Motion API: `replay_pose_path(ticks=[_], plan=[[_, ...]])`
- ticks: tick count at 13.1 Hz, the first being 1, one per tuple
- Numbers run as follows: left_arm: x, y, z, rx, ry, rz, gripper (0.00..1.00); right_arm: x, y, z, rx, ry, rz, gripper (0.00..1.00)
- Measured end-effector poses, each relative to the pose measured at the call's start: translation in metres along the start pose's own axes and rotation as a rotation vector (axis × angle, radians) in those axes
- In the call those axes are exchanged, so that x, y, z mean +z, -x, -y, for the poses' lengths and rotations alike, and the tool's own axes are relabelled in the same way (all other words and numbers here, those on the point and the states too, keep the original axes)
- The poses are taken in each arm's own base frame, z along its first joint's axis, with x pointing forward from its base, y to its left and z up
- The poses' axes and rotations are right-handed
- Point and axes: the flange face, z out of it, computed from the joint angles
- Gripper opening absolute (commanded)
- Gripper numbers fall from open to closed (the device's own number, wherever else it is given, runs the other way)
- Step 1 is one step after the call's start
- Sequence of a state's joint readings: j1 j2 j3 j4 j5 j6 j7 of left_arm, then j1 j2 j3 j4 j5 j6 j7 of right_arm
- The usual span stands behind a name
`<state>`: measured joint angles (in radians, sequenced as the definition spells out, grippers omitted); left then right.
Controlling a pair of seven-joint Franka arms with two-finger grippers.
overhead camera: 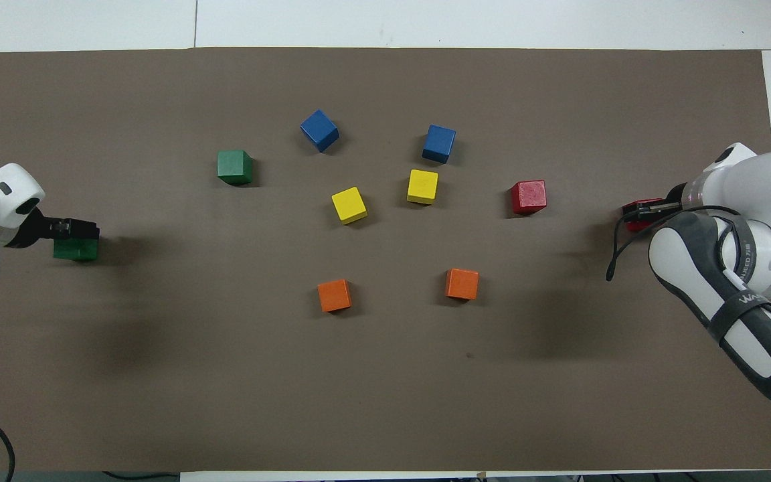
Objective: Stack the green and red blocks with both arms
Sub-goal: 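Grasp second green with the left gripper while the right gripper grasps red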
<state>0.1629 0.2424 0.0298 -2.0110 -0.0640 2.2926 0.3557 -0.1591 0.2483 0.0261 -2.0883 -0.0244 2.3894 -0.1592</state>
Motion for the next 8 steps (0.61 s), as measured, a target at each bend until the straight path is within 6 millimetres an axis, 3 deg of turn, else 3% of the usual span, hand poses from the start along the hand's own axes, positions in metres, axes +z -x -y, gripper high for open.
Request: replay_pose_path(ticks=[2, 4, 6, 8], plan=[[-0.059, -0.042, -0.037, 0.085, -0.01, -0.031, 1.0, -0.027, -0.001, 0.001, -0.002, -0.004, 0.037, 1.0], [-0.089, -0.068, -0.091, 0.071, -0.006, -0.055, 1.0, -0.073, -0.004, 0.01, 0.005, -0.008, 0.064, 1.0], [-0.081, -0.079, -0.154, -0.01, 0.001, -0.064, 1.0, -0.123, -0.009, 0.045, 0.068, -0.007, 0.093, 1.0], [-0.054, -0.084, -0.205, -0.045, 0.008, -0.056, 1.0, -0.16, -0.019, 0.102, 0.108, -0.001, 0.098, 1.0]])
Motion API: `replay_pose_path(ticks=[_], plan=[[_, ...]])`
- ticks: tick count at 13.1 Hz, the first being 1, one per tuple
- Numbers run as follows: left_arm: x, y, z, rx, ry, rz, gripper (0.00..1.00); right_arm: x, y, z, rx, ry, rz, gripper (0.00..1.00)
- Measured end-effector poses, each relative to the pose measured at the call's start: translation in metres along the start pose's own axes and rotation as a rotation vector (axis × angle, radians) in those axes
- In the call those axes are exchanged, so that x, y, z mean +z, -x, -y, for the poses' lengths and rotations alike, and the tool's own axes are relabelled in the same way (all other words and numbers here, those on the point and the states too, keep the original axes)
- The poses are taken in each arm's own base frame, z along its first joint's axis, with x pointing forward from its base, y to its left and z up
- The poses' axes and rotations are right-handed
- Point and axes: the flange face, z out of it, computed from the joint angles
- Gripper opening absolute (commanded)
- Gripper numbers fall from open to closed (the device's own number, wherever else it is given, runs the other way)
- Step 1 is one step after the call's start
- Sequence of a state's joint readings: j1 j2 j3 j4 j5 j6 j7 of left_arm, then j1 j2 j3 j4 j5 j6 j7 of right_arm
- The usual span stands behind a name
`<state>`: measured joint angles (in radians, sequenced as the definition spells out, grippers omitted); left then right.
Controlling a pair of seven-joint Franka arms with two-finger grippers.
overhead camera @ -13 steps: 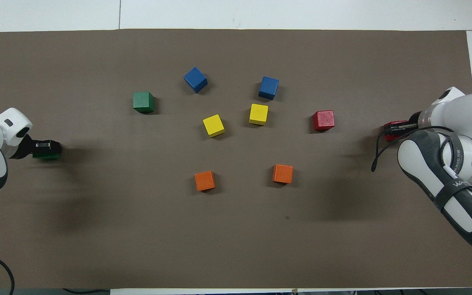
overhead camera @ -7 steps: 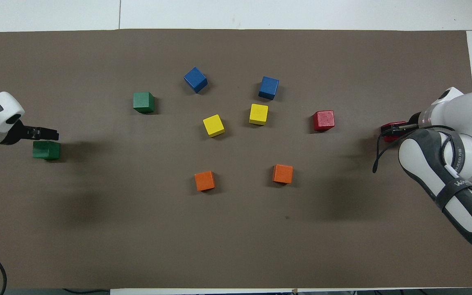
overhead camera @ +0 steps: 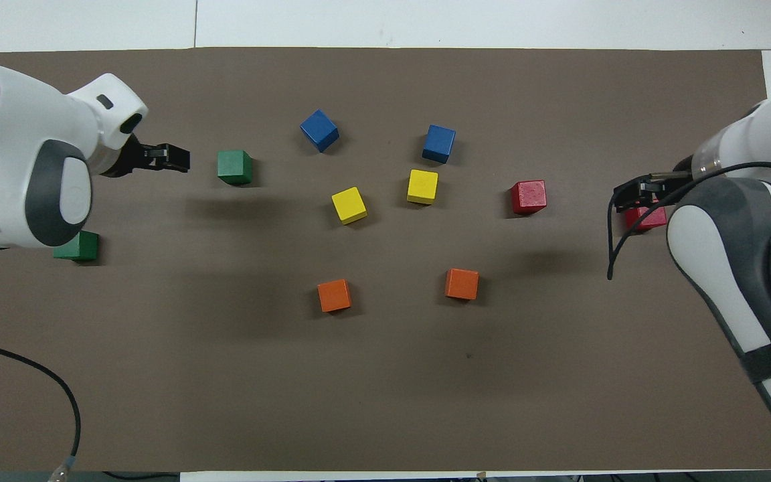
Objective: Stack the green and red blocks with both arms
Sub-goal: 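Grasp second green with the left gripper while the right gripper grasps red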
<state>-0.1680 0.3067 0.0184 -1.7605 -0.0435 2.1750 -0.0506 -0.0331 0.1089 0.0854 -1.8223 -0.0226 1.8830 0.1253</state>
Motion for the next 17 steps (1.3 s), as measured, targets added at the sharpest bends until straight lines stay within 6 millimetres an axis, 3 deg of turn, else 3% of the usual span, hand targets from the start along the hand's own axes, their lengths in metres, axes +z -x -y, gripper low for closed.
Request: replay_pose_path(ticks=[1, 3, 5, 9, 17], plan=[[0.014, -0.001, -0.017, -0.019, 0.002, 0.001, 1.0, -0.006, -0.001, 0.027, 0.009, 0.0, -0.011, 1.0], [0.04, -0.001, -0.046, -0.047, 0.005, -0.002, 1.0, 0.004, -0.005, 0.069, 0.005, -0.003, -0.027, 1.0], [0.054, -0.001, -0.058, -0.052, 0.007, -0.01, 1.0, 0.029, -0.019, 0.087, -0.012, -0.014, -0.053, 1.0], [0.077, -0.006, -0.062, -0.075, 0.012, -0.044, 1.0, 0.069, -0.04, 0.096, -0.018, -0.029, -0.076, 1.0], [0.098, -0.008, -0.062, -0.082, 0.015, -0.078, 1.0, 0.113, -0.052, 0.103, -0.022, -0.041, -0.094, 1.0]])
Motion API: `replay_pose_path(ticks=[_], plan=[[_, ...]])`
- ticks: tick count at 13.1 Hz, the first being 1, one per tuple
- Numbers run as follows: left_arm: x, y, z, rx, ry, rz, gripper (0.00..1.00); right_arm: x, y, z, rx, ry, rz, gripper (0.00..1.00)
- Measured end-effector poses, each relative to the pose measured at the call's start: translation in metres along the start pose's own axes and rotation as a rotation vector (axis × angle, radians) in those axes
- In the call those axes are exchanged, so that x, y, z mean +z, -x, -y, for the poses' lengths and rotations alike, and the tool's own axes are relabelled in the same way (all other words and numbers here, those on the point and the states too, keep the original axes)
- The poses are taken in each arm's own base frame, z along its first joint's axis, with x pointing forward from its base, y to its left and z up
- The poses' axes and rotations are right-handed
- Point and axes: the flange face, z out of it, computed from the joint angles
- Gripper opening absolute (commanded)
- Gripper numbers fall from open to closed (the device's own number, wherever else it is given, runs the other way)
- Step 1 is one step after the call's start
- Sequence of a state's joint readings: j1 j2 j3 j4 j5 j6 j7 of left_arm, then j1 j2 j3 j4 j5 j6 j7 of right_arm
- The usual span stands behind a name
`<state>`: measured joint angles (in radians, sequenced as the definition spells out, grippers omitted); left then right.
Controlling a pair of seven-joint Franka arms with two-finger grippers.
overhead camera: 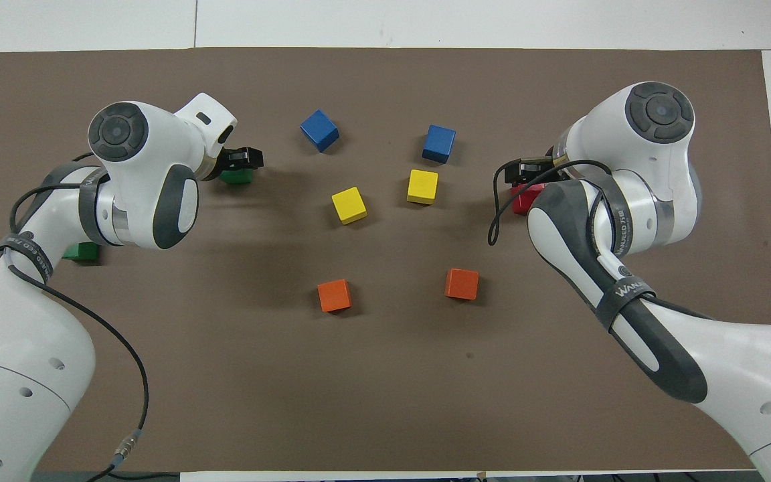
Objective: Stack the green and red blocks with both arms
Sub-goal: 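Grasp second green with the left gripper while the right gripper grasps red, then carry green toward green with the left gripper while the right gripper carries red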
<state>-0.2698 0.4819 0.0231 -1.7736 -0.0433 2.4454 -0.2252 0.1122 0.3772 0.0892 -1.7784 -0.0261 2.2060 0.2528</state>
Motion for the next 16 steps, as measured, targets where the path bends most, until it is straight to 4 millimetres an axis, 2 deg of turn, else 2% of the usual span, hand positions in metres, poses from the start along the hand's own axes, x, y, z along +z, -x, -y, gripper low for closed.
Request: replay_pose_path(ticks=[8, 9, 10, 11, 12, 13, 14, 15, 16], plan=[[0.003, 0.0, 0.002, 0.0, -0.003, -0.004, 1.0, 0.032, 0.01, 0.008, -0.015, -0.006, -0.005, 1.0], [0.003, 0.0, 0.001, 0.0, -0.003, -0.004, 1.0, 0.036, 0.012, 0.009, -0.018, -0.006, -0.005, 0.98], [0.004, 0.0, 0.001, 0.001, -0.002, -0.005, 0.99, 0.039, 0.014, 0.009, -0.018, -0.005, -0.001, 0.91], [0.004, 0.0, 0.0, 0.003, -0.001, -0.007, 0.88, 0.042, 0.016, 0.008, -0.017, -0.004, 0.001, 0.8], [0.005, 0.0, -0.001, 0.004, 0.0, -0.006, 0.72, 0.043, 0.016, 0.007, -0.017, -0.004, 0.001, 0.61], [0.006, 0.0, -0.001, 0.004, 0.0, -0.006, 0.51, 0.044, 0.017, 0.007, -0.017, -0.004, 0.002, 0.2], [0.008, 0.001, -0.002, 0.005, -0.001, -0.003, 0.13, 0.044, 0.017, 0.007, -0.017, -0.003, 0.003, 0.0], [0.011, 0.003, -0.004, 0.011, -0.003, 0.0, 0.0, 0.043, 0.017, 0.007, -0.016, -0.002, 0.007, 0.0], [0.012, 0.004, -0.007, 0.026, -0.011, -0.003, 0.0, 0.04, 0.019, 0.006, -0.016, 0.004, 0.025, 0.0]])
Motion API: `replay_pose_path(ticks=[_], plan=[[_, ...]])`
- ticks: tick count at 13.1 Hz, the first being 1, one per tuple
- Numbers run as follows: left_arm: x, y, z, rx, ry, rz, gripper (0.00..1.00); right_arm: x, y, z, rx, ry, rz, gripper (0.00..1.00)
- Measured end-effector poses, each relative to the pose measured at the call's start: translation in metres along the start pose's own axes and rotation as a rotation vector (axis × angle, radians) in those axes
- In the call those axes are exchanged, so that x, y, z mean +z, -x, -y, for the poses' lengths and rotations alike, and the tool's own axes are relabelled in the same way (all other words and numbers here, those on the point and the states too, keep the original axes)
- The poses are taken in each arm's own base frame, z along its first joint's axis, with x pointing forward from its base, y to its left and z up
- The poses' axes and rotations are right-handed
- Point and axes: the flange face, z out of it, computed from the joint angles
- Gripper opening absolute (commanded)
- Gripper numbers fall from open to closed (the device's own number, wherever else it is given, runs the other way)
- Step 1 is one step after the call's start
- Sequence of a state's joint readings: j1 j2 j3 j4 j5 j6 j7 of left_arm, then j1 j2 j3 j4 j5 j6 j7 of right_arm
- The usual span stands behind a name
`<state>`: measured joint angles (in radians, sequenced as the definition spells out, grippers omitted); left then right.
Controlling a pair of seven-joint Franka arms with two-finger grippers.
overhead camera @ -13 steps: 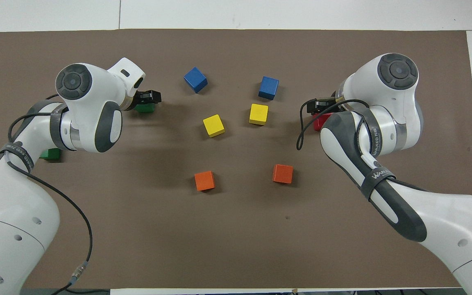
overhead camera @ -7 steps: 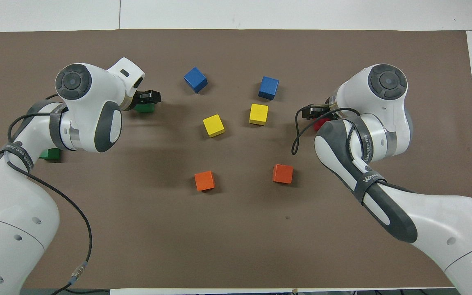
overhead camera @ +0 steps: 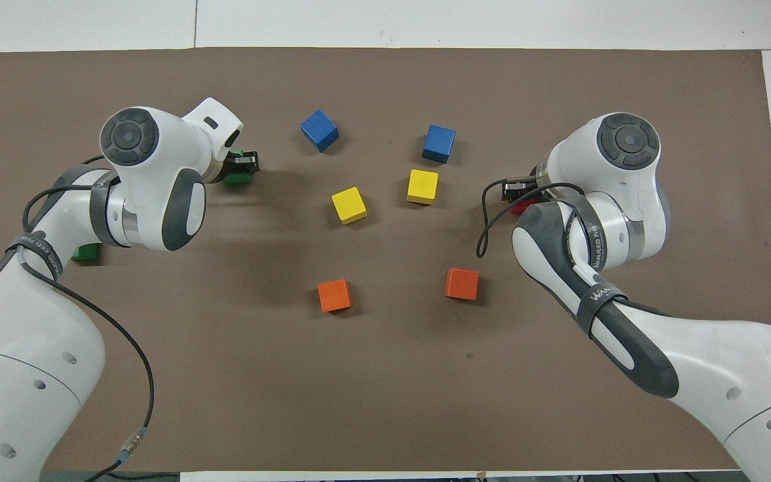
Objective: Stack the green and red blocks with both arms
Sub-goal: 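Carry green toward green with the left gripper while the right gripper carries red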
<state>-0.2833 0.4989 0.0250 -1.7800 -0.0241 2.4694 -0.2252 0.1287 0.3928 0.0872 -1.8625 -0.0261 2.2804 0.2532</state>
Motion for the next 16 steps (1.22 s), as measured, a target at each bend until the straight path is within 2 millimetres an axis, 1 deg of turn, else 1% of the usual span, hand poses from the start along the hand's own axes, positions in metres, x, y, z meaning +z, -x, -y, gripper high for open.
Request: replay_pose_path(ticks=[1, 2, 3, 4, 5, 6, 7, 8, 9, 10, 11, 12, 13, 14, 15, 16], plan=[[0.0, 0.001, -0.002, 0.011, -0.006, -0.001, 0.0, -0.009, 0.001, -0.001, 0.001, 0.008, 0.026, 0.0], [0.0, 0.001, -0.002, 0.014, -0.009, -0.002, 0.0, -0.028, 0.001, -0.004, 0.006, 0.019, 0.052, 0.0], [0.0, 0.001, -0.002, 0.015, -0.009, -0.002, 0.0, -0.051, 0.0, -0.011, 0.014, 0.031, 0.07, 0.0], [0.0, 0.001, -0.002, 0.015, -0.009, 0.0, 0.0, -0.078, 0.0, -0.024, 0.016, 0.044, 0.076, 0.0], [0.0, 0.0, -0.001, 0.014, -0.012, 0.008, 0.0, -0.104, 0.001, -0.047, 0.003, 0.053, 0.075, 0.0], [-0.003, -0.002, 0.001, 0.009, -0.018, 0.025, 0.0, -0.122, 0.003, -0.073, -0.013, 0.054, 0.076, 0.0], [-0.012, -0.007, 0.007, -0.003, -0.026, 0.043, 0.0, -0.134, 0.006, -0.1, -0.033, 0.053, 0.08, 0.0], [-0.028, -0.014, 0.021, -0.024, -0.035, 0.054, 0.0, -0.142, 0.008, -0.127, -0.056, 0.052, 0.084, 0.0], [-0.049, -0.021, 0.043, -0.036, -0.043, 0.068, 0.0, -0.145, 0.009, -0.15, -0.076, 0.049, 0.086, 0.0], [-0.076, -0.023, 0.074, -0.018, -0.051, 0.094, 0.0, -0.142, 0.011, -0.172, -0.092, 0.046, 0.092, 0.0], [-0.1, -0.022, 0.113, 0.021, -0.055, 0.123, 0.0, -0.136, 0.013, -0.185, -0.098, 0.044, 0.095, 0.0], [-0.12, -0.019, 0.155, 0.067, -0.054, 0.145, 0.0, -0.128, 0.014, -0.19, -0.1, 0.043, 0.087, 0.0], [-0.131, -0.014, 0.196, 0.11, -0.052, 0.158, 0.0, -0.119, 0.016, -0.191, -0.1, 0.044, 0.072, 0.0], [-0.133, -0.007, 0.233, 0.147, -0.048, 0.171, 0.0, -0.109, 0.017, -0.19, -0.102, 0.045, 0.058, 0.0], [-0.126, 0.002, 0.257, 0.166, -0.043, 0.188, 0.0, -0.1, 0.019, -0.19, -0.104, 0.045, 0.046, 0.0], [-0.116, 0.011, 0.269, 0.179, -0.038, 0.202, 0.0, -0.092, 0.021, -0.19, -0.105, 0.046, 0.037, 0.0]])
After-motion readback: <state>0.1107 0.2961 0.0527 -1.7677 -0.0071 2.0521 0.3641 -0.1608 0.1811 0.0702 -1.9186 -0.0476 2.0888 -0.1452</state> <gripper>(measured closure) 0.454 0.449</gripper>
